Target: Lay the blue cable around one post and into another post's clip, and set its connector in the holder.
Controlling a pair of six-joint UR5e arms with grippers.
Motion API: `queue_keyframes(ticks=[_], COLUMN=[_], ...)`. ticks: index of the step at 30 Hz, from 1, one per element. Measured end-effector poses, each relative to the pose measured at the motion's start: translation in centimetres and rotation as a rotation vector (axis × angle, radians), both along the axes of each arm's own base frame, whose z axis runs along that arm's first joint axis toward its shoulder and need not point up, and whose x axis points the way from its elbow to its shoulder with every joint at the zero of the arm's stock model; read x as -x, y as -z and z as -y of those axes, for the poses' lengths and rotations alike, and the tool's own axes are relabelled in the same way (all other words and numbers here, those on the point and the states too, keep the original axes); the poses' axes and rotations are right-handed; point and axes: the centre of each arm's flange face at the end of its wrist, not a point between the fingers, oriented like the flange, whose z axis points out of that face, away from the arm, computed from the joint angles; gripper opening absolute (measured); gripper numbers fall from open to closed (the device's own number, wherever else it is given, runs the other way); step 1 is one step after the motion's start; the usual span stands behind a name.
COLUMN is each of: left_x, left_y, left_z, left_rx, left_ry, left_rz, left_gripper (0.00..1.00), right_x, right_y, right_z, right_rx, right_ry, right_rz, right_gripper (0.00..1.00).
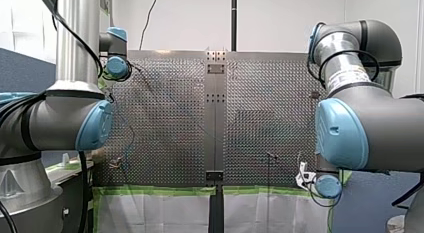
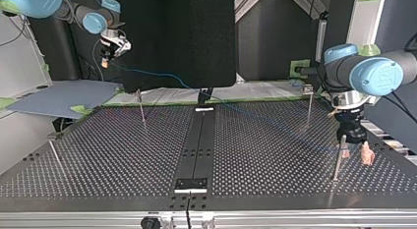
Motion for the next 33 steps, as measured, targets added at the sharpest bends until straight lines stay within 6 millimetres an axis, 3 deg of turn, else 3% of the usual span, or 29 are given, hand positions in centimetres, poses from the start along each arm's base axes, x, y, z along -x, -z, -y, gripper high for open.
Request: queue_keyframes(ticks=[5, 8, 16, 25, 33], left_x=[0.0, 0.0, -0.1, -0.2, -0.3], left_y=[0.0, 0.0, 0.0, -0.1, -0.2], left_z=[0.1, 0.1, 0.4, 0.4, 0.1], left_rx=[0.002, 0.003, 0.013, 0.020, 0.015], left_ry=[0.002, 0.003, 0.025, 0.035, 0.028], left_rz=[0.001, 0.001, 0.006, 0.017, 0.024], left_gripper=[1.00, 1.00, 1.00, 1.00, 1.00], right_x=[0.5, 0.8, 2.4, 5.5, 2.4], right_y=[2.5, 3.5, 5.6, 5.4, 4.8], right_z=[-2.6, -2.8, -0.1, 4.1, 6.3], right_rx=[-0.044, -0.042, 0.022, 0.073, 0.084], right_ry=[-0.015, -0.032, -0.069, -0.085, -0.219], right_rz=[0.044, 0.043, 0.007, -0.017, -0.065], right_gripper=[0.00, 0.00, 0.00, 0.00, 0.00])
